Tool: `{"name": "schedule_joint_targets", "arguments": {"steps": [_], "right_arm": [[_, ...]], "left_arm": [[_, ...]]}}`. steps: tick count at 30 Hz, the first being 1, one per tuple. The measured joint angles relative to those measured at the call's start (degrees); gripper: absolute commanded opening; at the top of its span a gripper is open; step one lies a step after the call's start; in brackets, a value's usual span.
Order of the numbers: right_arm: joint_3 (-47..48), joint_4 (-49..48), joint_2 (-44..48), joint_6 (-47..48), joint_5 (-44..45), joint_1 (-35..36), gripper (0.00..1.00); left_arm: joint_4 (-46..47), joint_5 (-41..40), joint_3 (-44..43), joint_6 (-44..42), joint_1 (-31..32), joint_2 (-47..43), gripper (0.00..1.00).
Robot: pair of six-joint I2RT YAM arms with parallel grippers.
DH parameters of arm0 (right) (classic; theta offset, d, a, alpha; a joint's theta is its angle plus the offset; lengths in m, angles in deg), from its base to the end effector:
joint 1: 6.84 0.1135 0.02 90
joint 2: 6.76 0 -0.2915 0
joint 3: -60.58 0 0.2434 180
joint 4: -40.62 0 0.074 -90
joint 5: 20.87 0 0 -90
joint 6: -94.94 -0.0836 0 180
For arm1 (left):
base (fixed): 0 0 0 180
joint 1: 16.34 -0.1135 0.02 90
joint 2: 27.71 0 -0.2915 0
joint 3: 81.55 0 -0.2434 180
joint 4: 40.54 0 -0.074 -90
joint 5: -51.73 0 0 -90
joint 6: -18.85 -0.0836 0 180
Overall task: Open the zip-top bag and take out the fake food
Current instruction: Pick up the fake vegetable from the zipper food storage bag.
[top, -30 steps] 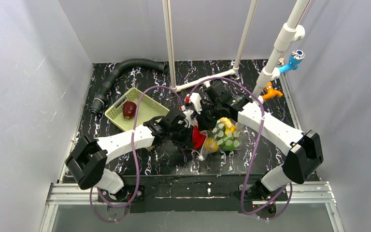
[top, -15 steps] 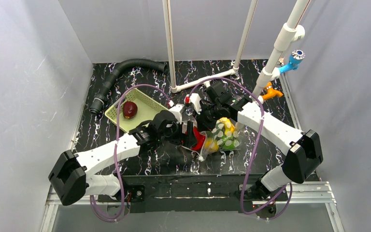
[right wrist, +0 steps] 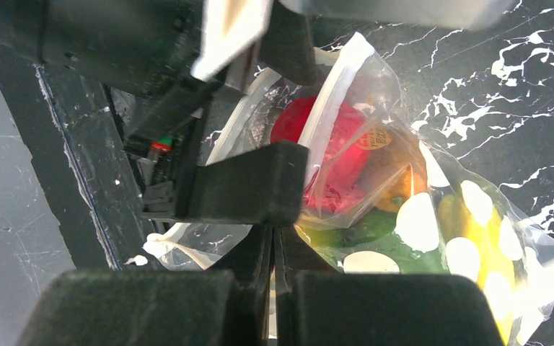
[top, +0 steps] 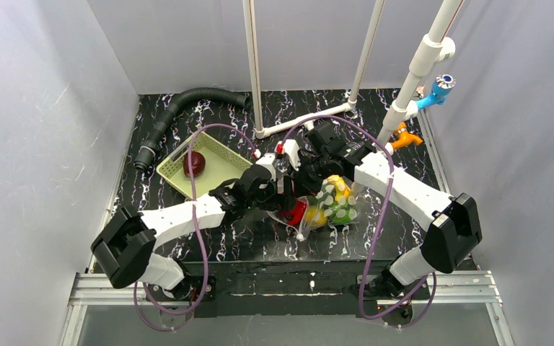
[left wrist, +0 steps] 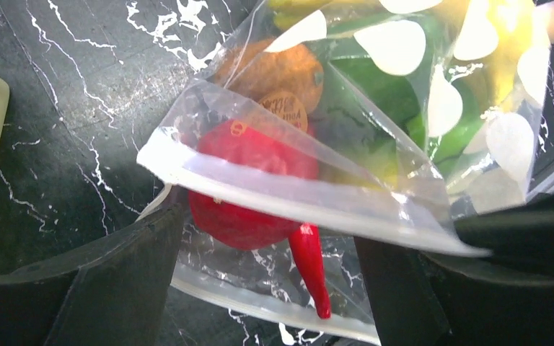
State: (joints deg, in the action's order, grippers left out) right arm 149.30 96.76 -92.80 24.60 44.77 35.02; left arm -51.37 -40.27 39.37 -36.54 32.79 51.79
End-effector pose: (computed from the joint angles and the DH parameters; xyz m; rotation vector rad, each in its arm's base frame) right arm 0.2246 0.2475 0.2950 -1.4383 2.0667 0.6916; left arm 0.2179 -0.2474 0.2335 0.2600 2.2147 -0.8087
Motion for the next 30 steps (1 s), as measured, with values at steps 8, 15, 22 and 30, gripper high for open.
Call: {"name": "schedule_joint_targets", "arguments": {"steps": [8,15,22,30], "right_arm": [[0.0,0.3,-1.0,0.0,1.5,0.2,0.01],[0.0,0.2,-1.1,0.0,1.0,0.4,0.01],[0.0,0.1,-1.2,0.0,0.9,0.5,0.01],[0.0,0.0,-1.2,0.0,1.1,0.6,0.01]], "left_arm": [[3.8,-0.8,0.0,1.4,0.1,8.0,0.86],[7.5,-3.3,0.2,3.6,0.4,11.5,0.84],[12.5,-5.0,0.9,5.0,0.5,12.9,0.43],[12.0,-4.1,2.4,4.6,0.5,10.3,0.12]]}}
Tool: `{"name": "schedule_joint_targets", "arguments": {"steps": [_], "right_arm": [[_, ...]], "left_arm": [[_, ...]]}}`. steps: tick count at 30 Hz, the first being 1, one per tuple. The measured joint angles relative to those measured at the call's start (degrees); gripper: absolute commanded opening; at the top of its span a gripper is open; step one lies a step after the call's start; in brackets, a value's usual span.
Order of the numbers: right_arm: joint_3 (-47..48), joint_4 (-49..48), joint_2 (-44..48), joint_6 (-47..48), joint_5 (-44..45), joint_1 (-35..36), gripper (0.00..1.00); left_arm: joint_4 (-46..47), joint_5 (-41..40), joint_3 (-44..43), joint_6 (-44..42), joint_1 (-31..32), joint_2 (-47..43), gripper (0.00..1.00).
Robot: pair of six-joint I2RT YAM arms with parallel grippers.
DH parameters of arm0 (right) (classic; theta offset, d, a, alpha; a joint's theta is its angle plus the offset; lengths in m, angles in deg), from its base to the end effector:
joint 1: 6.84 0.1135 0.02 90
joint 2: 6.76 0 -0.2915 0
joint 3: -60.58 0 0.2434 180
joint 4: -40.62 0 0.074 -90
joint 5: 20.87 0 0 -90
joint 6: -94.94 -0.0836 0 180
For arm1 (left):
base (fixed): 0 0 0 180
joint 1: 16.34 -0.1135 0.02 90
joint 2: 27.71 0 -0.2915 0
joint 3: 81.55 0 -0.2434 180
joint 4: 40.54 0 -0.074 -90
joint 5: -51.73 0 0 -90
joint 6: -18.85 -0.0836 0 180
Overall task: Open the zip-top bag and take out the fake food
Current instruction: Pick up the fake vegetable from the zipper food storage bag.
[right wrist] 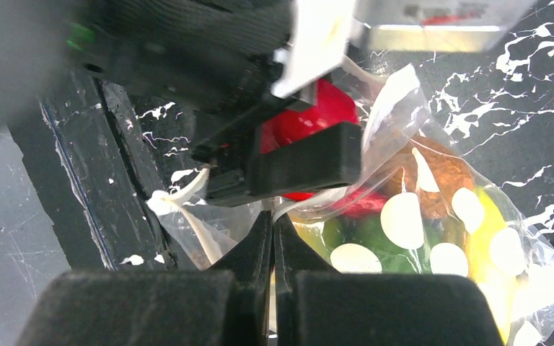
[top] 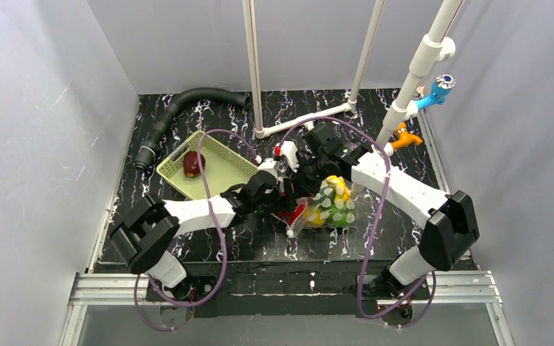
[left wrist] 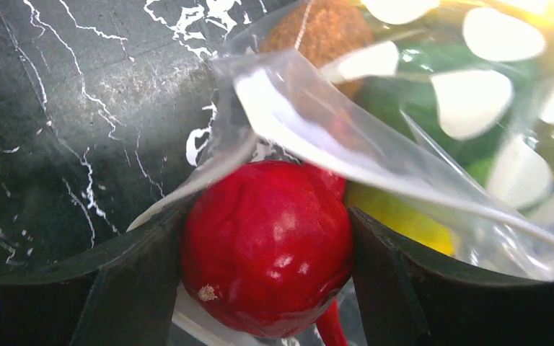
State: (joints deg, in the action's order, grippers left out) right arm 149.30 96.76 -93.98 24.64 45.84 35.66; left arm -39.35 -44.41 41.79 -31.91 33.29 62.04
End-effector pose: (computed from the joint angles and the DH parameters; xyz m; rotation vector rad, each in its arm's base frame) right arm 0.2257 0.2517 0.2881 -1.4526 2.0855 0.6721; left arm 0.2374 -0.2655 0.1891 0.1358 2.2270 -0.7818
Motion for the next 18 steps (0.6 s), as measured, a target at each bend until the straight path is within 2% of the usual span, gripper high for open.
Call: {"name": "schedule_joint_targets", "arguments": {"steps": [10,18], "right_arm": [[-2.2,-0.5,1.6,1.0,-1.3,0.0,0.01],[-3.1,-0.4,3.4,2.0,-3.8,0.0,0.01]], "left_arm": [[-4.0,4.0,3.8,0.1,0.0,-14.6,0.04],[-6.6,7.8,7.3,1.0,0.1,-20.6,0.04]]}}
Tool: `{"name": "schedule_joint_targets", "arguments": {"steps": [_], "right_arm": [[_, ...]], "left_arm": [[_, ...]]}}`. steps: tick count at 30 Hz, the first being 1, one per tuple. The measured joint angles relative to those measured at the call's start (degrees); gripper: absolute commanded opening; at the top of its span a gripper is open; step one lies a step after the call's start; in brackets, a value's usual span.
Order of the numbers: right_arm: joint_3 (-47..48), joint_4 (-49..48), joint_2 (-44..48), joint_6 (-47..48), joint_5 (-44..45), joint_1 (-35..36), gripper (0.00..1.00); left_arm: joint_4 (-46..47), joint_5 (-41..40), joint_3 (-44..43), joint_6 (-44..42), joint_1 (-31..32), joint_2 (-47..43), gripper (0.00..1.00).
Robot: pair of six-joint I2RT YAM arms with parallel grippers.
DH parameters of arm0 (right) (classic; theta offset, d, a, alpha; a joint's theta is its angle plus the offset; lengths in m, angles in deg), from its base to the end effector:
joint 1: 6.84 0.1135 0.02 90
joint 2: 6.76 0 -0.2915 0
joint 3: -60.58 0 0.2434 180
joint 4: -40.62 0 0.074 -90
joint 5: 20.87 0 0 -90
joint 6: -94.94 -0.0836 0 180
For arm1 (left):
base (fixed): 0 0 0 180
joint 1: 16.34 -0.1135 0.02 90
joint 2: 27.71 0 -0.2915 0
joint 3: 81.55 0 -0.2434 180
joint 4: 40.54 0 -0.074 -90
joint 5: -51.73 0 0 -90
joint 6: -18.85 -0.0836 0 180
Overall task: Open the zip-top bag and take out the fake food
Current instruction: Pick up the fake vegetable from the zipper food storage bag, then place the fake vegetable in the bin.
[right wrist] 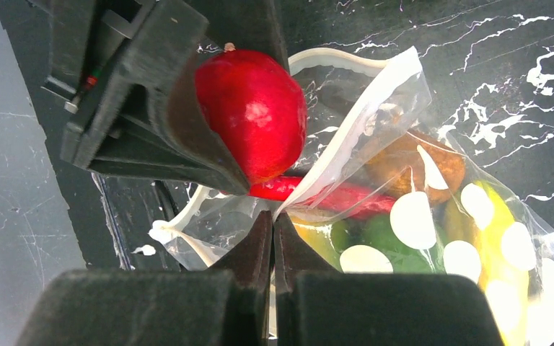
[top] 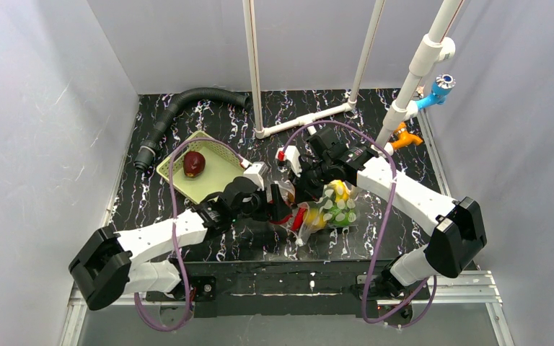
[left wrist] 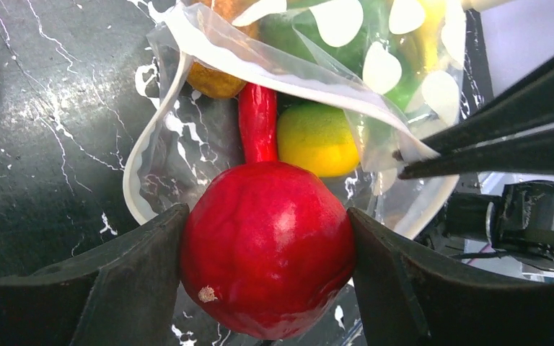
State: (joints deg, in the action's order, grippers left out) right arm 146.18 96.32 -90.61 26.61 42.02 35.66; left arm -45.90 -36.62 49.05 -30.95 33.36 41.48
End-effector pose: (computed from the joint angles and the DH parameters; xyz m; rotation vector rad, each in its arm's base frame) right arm 0.2097 0.2439 0.2908 -1.4999 2.0218 0.7427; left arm 0.1845 -0.2213 0.2366 0.1990 2.1555 -0.9935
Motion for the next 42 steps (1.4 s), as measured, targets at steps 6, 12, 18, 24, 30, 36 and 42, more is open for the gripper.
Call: {"name": "schedule_joint_targets", "arguments": {"steps": [6,12,18,24,30,36,42], "right_arm": [[0.0,0.0,0.0,0.4,-0.5,0.0,0.01],[0.0,0.0,0.0,0.9,-1.0,0.0,0.01],[-1.1,0.0,0.6,1.1,-1.5,0.0,0.01],[-1.4,-0.1,0.7,1.2,-1.8,0.0,0.01],[-1.7,-0.4,0.9,1.3,-2.2,-0.1,0.01],[-1.7,-0.5,0.9,1.3,-2.5,-0.1,0.01],[-1.7,-0.5,0.9,1.3,-2.7,-0.1,0.01]], "left_arm": [[-2.1,0.9,2.0,0.3,0.0,-5.5,0.04],[-5.7,0.7,2.0,-0.1,0.0,-10.4,0.03],[-11.8,-0.6,1.7,-1.6,-0.1,-14.0,0.01],[-16.8,-2.6,0.6,-3.2,-0.4,-17.2,0.0],[-20.6,-3.9,-1.3,-4.7,-0.7,-19.7,0.0],[-24.7,-5.2,-3.1,-6.4,-1.2,-20.7,0.0],[-28.9,-6.3,-7.2,-9.5,-3.8,-20.7,0.0]]}}
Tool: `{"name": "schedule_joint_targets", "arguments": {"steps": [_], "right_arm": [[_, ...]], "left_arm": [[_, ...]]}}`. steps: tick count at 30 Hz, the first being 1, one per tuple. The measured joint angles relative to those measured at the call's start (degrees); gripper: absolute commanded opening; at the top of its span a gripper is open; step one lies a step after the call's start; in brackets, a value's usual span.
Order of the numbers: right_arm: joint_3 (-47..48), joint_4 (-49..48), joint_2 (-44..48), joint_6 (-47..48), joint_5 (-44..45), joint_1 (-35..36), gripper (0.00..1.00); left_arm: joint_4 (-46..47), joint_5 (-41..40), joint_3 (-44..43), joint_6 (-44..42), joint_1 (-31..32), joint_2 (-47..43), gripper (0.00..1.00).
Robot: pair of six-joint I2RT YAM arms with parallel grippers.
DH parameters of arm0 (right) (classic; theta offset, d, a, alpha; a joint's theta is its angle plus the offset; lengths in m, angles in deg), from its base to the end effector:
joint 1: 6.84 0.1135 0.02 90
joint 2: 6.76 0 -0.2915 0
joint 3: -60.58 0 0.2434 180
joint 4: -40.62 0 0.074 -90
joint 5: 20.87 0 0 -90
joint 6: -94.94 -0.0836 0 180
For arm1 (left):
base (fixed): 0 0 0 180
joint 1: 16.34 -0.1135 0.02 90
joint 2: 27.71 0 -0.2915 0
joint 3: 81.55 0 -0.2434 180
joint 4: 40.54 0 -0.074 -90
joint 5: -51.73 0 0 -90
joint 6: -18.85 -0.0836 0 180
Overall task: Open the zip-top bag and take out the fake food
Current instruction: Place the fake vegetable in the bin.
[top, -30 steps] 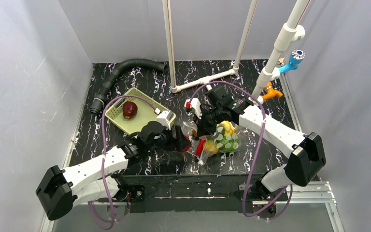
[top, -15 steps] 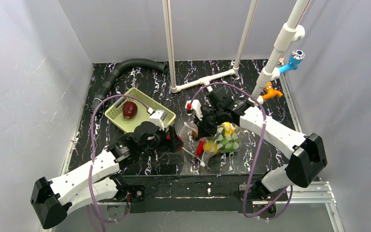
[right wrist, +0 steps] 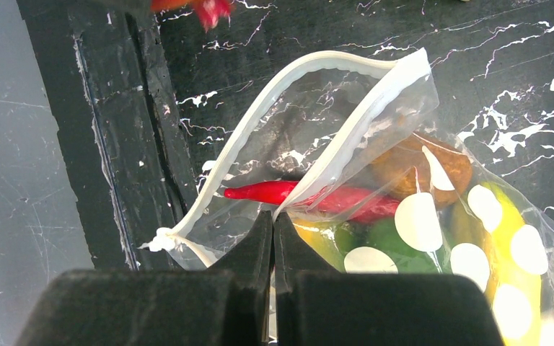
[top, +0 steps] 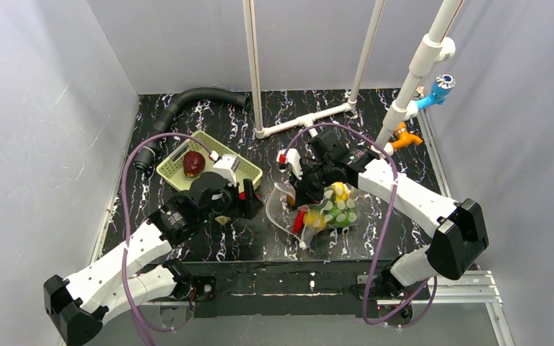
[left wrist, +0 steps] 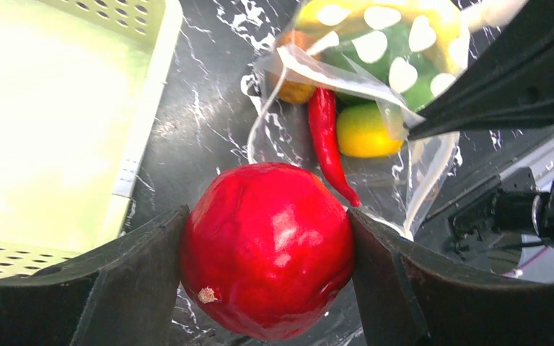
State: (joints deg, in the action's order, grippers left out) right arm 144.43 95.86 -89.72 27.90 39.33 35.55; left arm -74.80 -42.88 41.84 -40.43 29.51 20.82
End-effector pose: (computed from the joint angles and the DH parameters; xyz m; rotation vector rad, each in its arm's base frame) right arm 0.2032 0.2417 0.2875 -1.5325 1.9925 0.7927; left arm 0.1505 -0.1454 0.2967 0.2254 2.0994 -0.7477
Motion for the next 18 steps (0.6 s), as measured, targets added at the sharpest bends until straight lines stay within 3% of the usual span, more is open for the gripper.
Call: {"name": "schedule_joint_targets", "arguments": {"steps": [18], "right_arm": [[0.0,0.0,0.0,0.6,-0.2,0.0,0.01]], "left_arm": [[-3.4,5.7,-2.6,-6.8,-21.7,1.6,0.0]]}}
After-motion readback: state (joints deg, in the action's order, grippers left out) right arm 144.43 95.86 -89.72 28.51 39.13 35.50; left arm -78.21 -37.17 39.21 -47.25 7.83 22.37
